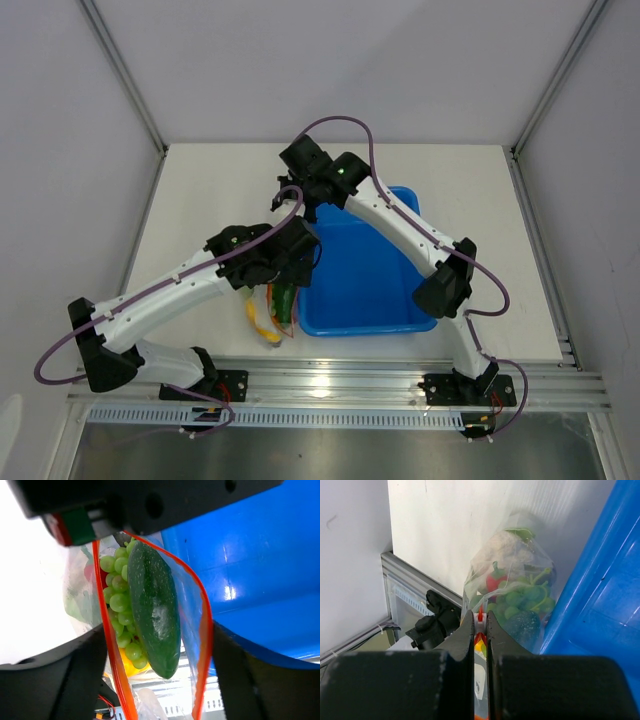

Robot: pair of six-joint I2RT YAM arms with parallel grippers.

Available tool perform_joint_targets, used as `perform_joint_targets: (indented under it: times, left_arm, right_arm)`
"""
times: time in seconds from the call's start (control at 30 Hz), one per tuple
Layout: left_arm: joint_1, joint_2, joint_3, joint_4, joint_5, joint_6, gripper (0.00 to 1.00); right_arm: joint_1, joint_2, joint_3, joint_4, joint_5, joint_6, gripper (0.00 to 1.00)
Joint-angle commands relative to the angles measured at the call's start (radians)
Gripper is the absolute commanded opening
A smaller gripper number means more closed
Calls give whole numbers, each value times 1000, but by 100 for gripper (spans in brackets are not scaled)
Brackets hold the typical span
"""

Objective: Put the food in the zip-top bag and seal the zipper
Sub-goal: Adjust the zipper food storage bag at the center of the board.

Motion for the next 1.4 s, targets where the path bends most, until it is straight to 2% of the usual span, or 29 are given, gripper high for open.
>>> perform_joint_targets:
  times: [0.0,0.03,0.13,0.4,0.47,0.5,0.73,0.8,0.83,0.93,1.03,1.17,1.3,1.33,1.37]
  left_arm:
    - [-6,-7,11,30,-3,0,72]
    - [-6,-8,6,41,10,4,61]
    - [-6,-8,-3,56,30,7,44]
    - [-6,1,-14,70,61,18,23]
    - [-7,-1,-15,70,63,18,13]
    - [-6,-1,-18,67,63,17,1]
    - [-3,-7,-23,57,69,40,1]
    - [5,-16,-27,52,79,60,1]
    - [8,-22,-40,53,95,85,0]
    - [9,-80,-82,78,127,148,0]
    - [22,-169,-126,110,182,219,0]
    - [77,-306,-234,184,335,329,1]
    - [158,-398,-261,178,454,426,1]
    - [173,-418,-264,173,496,440,0]
    - [187,-424,-265,158,539,449,1]
  right_arm:
    - [11,-5,24,15,10,18,0]
    - [12,-3,24,15,10,18,0]
    - [11,-5,25,18,12,20,0]
    - [13,-1,22,16,15,18,0]
    - [13,-1,22,18,13,20,0]
    - [13,-1,22,16,13,17,0]
    - [16,-8,16,18,9,8,1]
    - [16,-15,-4,32,-8,-5,12]
    - [11,-24,-21,45,-14,-11,23]
    - [0,-58,-59,88,-56,-63,38]
    - [-21,-92,-100,153,-105,-129,46]
    - [-79,-142,-191,234,-213,-164,52]
    - [-93,-170,-197,302,-315,-230,67]
    - [-95,-178,-202,335,-364,-258,76]
    - [-96,-188,-211,355,-384,-275,78]
